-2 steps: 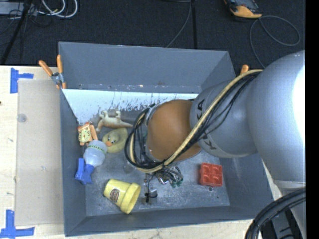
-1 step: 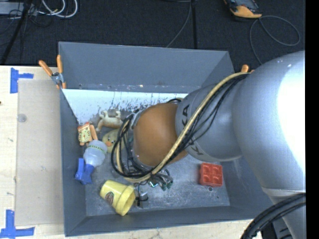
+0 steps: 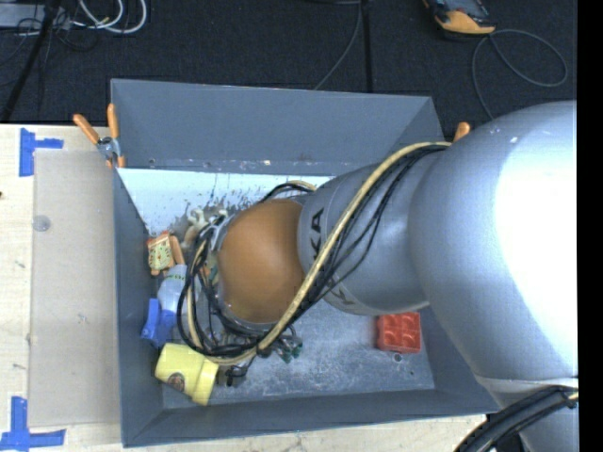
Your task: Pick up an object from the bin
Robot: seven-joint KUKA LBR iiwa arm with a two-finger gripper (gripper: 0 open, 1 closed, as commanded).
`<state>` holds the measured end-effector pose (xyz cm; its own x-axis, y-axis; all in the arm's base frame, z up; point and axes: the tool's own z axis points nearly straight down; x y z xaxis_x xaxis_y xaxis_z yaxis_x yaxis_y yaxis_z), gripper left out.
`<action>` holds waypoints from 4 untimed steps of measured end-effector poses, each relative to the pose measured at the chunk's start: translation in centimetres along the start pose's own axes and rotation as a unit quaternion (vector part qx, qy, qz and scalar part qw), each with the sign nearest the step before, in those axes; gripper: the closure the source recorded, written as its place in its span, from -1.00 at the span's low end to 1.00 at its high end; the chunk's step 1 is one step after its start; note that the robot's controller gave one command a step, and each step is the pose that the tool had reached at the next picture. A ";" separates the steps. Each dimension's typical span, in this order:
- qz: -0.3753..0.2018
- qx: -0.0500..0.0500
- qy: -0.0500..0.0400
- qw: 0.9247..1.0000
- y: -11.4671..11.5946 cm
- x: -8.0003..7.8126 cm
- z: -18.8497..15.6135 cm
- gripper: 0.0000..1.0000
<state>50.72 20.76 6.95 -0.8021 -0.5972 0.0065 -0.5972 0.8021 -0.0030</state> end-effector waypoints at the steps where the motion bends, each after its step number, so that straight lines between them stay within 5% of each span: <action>1: 0.000 0.000 0.000 1.000 0.0 0.0 0.0 1.00; 3: -0.012 0.000 0.003 1.000 1.0 -2.2 -4.8 1.00; 4: -0.002 -0.002 0.005 1.000 0.9 -2.1 -8.8 1.00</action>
Offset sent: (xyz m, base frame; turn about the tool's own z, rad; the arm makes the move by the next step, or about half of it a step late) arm 0.0068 0.0126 0.0413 0.0016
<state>51.85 22.78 15.71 -0.7999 -0.5999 0.0166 -0.6000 0.8000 0.0013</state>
